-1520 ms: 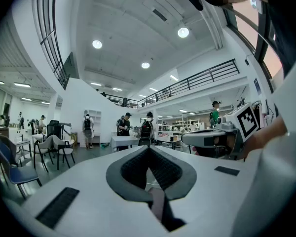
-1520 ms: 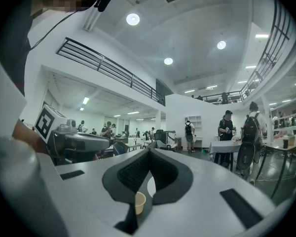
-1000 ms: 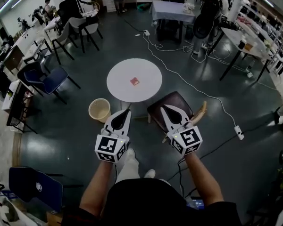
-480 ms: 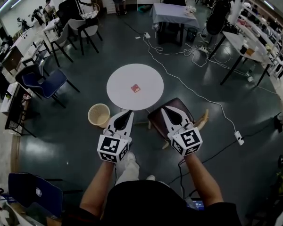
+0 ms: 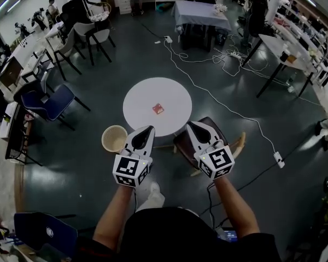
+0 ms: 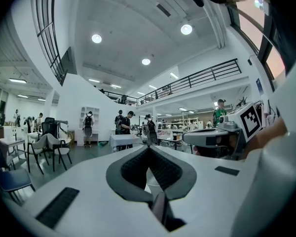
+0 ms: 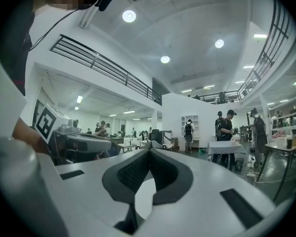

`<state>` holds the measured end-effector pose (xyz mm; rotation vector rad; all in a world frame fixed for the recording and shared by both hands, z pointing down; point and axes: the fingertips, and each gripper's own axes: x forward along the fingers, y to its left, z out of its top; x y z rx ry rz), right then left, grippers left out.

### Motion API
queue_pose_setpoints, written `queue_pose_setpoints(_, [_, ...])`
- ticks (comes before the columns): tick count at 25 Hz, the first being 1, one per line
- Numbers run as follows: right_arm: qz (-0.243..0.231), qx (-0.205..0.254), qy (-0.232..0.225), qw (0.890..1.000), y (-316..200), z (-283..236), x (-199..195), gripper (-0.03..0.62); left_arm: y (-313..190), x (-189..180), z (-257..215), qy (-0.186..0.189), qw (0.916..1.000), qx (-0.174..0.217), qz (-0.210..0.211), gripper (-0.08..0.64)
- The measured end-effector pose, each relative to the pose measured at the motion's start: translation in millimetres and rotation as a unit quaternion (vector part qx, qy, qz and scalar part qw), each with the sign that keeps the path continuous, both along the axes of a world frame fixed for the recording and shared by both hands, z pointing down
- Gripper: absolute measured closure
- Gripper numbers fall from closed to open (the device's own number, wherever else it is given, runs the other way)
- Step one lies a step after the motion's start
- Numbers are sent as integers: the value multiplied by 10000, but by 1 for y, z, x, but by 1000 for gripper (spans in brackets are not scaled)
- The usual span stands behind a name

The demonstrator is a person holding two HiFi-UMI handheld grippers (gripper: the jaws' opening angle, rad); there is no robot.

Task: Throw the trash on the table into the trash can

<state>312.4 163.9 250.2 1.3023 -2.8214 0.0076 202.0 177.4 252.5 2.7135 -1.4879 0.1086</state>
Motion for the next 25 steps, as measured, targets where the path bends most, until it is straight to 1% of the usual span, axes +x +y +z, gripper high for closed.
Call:
queue_pose_setpoints(10, [209, -75, 55, 9997, -69, -6, -25, 574, -70, -25, -2, 3, 9997, -91, 227, 551])
queue_pose_setpoints(21, [312, -205, 332, 9988, -120, 10, -78, 574, -126, -78, 24, 150, 9985, -372, 367, 551])
queue_pose_setpoints(25, [415, -297, 379, 9980, -138, 20, -91, 574, -141, -92, 35, 182, 9976, -431, 511, 551])
